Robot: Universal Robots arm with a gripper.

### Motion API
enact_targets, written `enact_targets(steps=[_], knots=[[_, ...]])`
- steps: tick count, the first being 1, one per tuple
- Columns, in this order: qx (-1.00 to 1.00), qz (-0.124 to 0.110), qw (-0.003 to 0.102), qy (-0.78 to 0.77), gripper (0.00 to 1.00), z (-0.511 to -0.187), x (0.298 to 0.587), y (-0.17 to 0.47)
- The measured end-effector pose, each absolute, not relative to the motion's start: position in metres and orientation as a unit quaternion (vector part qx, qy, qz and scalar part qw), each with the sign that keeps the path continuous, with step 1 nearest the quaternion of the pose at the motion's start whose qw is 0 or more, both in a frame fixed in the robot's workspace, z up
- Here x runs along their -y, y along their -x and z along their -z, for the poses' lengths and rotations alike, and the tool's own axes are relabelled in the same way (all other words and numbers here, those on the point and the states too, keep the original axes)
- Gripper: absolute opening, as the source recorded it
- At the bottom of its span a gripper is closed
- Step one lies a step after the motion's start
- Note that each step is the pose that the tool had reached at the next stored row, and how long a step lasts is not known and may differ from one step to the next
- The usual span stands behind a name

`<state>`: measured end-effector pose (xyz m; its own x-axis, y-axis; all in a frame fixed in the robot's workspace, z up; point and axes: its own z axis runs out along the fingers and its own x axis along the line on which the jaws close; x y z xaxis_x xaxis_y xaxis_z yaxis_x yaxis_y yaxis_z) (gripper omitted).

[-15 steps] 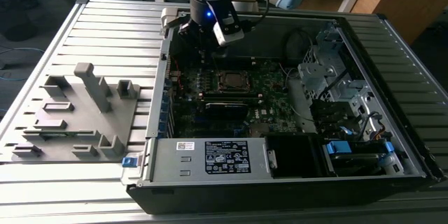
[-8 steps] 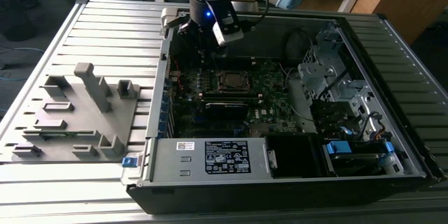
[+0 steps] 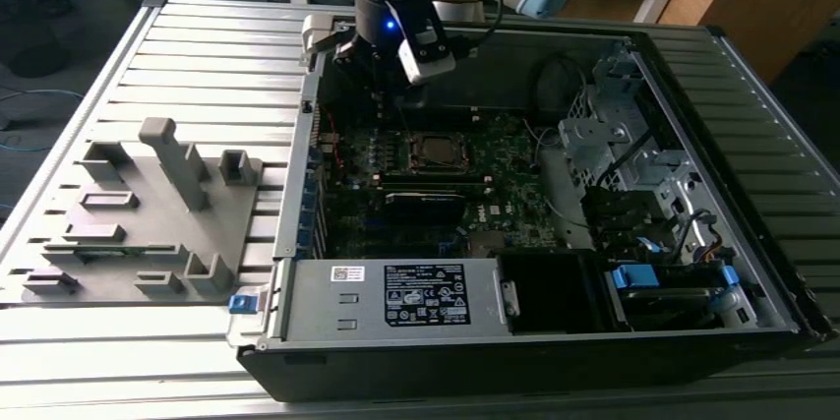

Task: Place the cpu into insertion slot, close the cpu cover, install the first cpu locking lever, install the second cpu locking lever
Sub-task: 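Install the first cpu locking lever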

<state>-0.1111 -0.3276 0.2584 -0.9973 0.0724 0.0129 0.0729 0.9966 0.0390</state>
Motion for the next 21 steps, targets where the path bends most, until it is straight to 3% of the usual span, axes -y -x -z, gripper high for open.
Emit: enact_targets(steps=[4, 18, 21], knots=[[0.999, 0.023, 0.006, 0.036, 0.11, -0.2582, 0.3268, 0.1112], [0.995, 0.094, 0.008, 0.036, 0.11, -0.2581, 0.3268, 0.1113], [0.995, 0.097, 0.008, 0.036, 0.11, -0.2581, 0.3267, 0.1113]])
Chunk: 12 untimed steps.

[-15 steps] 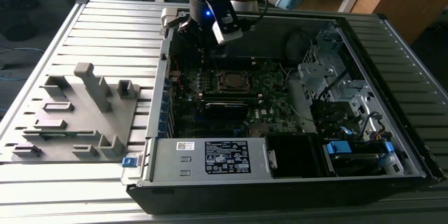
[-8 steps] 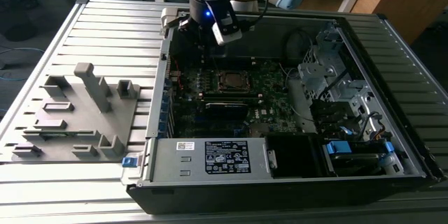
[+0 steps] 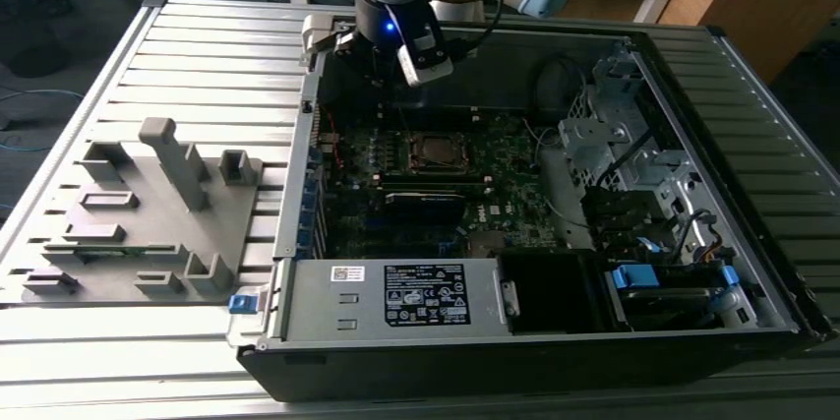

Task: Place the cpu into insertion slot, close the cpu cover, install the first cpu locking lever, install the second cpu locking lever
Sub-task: 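Install the first cpu locking lever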

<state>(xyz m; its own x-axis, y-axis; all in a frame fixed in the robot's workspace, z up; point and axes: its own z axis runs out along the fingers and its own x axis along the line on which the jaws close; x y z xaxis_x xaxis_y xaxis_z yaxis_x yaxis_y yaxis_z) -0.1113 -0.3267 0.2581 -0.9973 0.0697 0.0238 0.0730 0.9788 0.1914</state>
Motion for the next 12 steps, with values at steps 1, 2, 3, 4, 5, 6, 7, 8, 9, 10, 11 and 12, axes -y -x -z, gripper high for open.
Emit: enact_targets(steps=[1, 2, 3, 4, 5, 6, 7, 8, 9, 10, 11, 12], knots=[[0.995, 0.097, 0.009, 0.036, 0.11, -0.2581, 0.3268, 0.1112], [0.995, 0.097, 0.009, 0.036, 0.11, -0.2581, 0.3268, 0.1112], [0.995, 0.097, 0.009, 0.036, 0.11, -0.2581, 0.3268, 0.1113], [0.995, 0.097, 0.009, 0.036, 0.11, -0.2581, 0.3268, 0.1112], [0.995, 0.097, 0.009, 0.036, 0.11, -0.2581, 0.3268, 0.1113], [0.995, 0.097, 0.009, 0.036, 0.11, -0.2582, 0.3268, 0.1113], [0.995, 0.098, 0.009, 0.036, 0.11, -0.2581, 0.3268, 0.1113], [0.995, 0.098, 0.009, 0.036, 0.11, -0.2581, 0.3268, 0.1113], [0.995, 0.098, 0.009, 0.036, 0.11, -0.2581, 0.3267, 0.1112], [0.995, 0.098, 0.009, 0.036, 0.11, -0.2581, 0.3268, 0.1112], [0.995, 0.098, 0.009, 0.036, 0.11, -0.2581, 0.3267, 0.1112], [0.995, 0.098, 0.009, 0.036, 0.11, -0.2581, 0.3267, 0.1112]])
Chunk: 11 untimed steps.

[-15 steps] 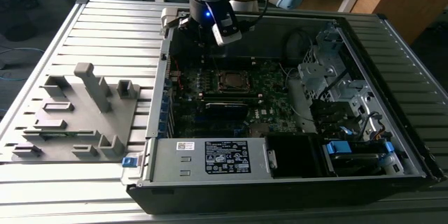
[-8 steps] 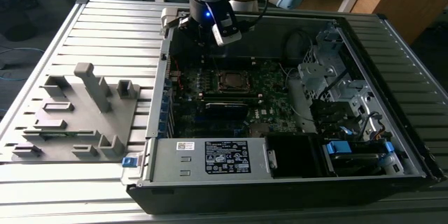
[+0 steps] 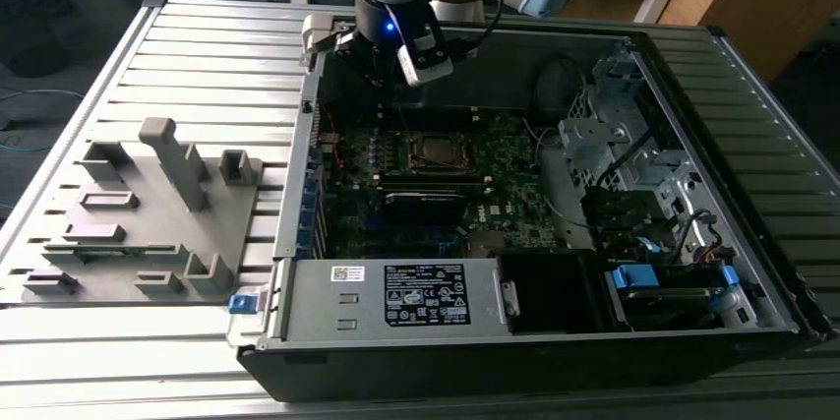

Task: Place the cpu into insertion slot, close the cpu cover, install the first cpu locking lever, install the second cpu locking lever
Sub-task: 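Install the first cpu locking lever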

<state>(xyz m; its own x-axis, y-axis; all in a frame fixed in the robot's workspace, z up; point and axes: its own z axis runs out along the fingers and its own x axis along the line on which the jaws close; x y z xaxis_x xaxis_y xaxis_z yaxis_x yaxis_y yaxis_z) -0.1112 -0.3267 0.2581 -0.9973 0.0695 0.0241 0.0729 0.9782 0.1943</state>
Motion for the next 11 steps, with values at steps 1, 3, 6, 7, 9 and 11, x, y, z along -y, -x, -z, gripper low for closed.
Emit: enact_targets(steps=[1, 3, 6, 7, 9, 11], knots=[[0.995, 0.098, 0.009, 0.036, 0.11, -0.2581, 0.3267, 0.1112], [0.994, 0.098, 0.009, 0.036, 0.11, -0.2582, 0.3268, 0.1113], [0.994, 0.102, 0.009, 0.036, 0.11, -0.2581, 0.3268, 0.1113], [0.994, 0.102, 0.009, 0.036, 0.11, -0.2581, 0.3268, 0.1112], [0.994, 0.102, 0.009, 0.036, 0.11, -0.2581, 0.3268, 0.1112], [0.994, 0.102, 0.009, 0.036, 0.11, -0.2581, 0.3268, 0.1113]])
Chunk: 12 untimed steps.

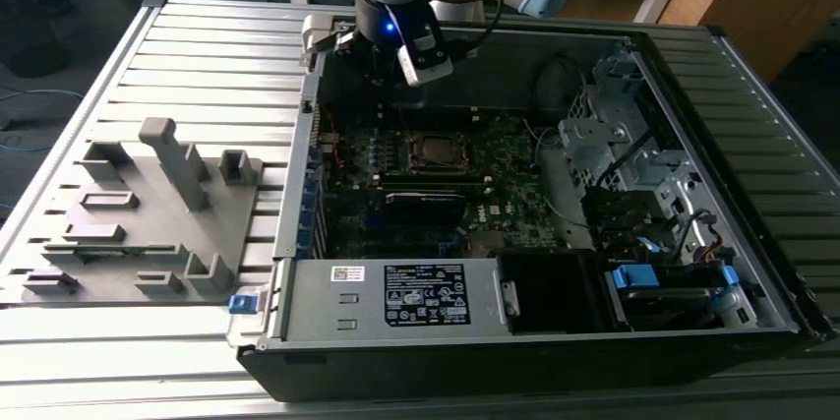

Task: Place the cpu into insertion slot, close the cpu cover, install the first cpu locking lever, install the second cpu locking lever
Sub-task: 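Install the first cpu locking lever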

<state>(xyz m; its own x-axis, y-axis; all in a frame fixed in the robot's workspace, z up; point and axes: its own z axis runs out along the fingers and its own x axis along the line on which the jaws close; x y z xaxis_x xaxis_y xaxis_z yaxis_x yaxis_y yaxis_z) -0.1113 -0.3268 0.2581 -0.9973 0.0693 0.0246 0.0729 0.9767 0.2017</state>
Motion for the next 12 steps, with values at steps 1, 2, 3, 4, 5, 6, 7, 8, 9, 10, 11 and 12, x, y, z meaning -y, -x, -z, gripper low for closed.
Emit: enact_targets(steps=[1, 2, 3, 4, 5, 6, 7, 8, 9, 10, 11, 12], knots=[[0.994, 0.102, 0.009, 0.036, 0.11, -0.2581, 0.3268, 0.1112], [0.994, 0.102, 0.009, 0.036, 0.11, -0.2581, 0.3268, 0.1113], [0.994, 0.102, 0.009, 0.036, 0.11, -0.2582, 0.3268, 0.1113], [0.994, 0.103, 0.009, 0.036, 0.11, -0.2582, 0.3268, 0.1113], [0.994, 0.105, 0.009, 0.036, 0.11, -0.2581, 0.3269, 0.1112], [0.994, 0.105, 0.009, 0.036, 0.11, -0.2581, 0.3268, 0.1112], [0.994, 0.105, 0.009, 0.036, 0.11, -0.2581, 0.3268, 0.1112], [0.994, 0.105, 0.009, 0.036, 0.11, -0.2581, 0.3268, 0.1112], [0.994, 0.106, 0.009, 0.036, 0.11, -0.2581, 0.3268, 0.1113], [0.994, 0.106, 0.009, 0.036, 0.11, -0.2581, 0.3268, 0.1115], [0.994, 0.106, 0.009, 0.036, 0.11, -0.2581, 0.3268, 0.1115], [0.994, 0.106, 0.009, 0.036, 0.11, -0.2581, 0.3269, 0.1116]])
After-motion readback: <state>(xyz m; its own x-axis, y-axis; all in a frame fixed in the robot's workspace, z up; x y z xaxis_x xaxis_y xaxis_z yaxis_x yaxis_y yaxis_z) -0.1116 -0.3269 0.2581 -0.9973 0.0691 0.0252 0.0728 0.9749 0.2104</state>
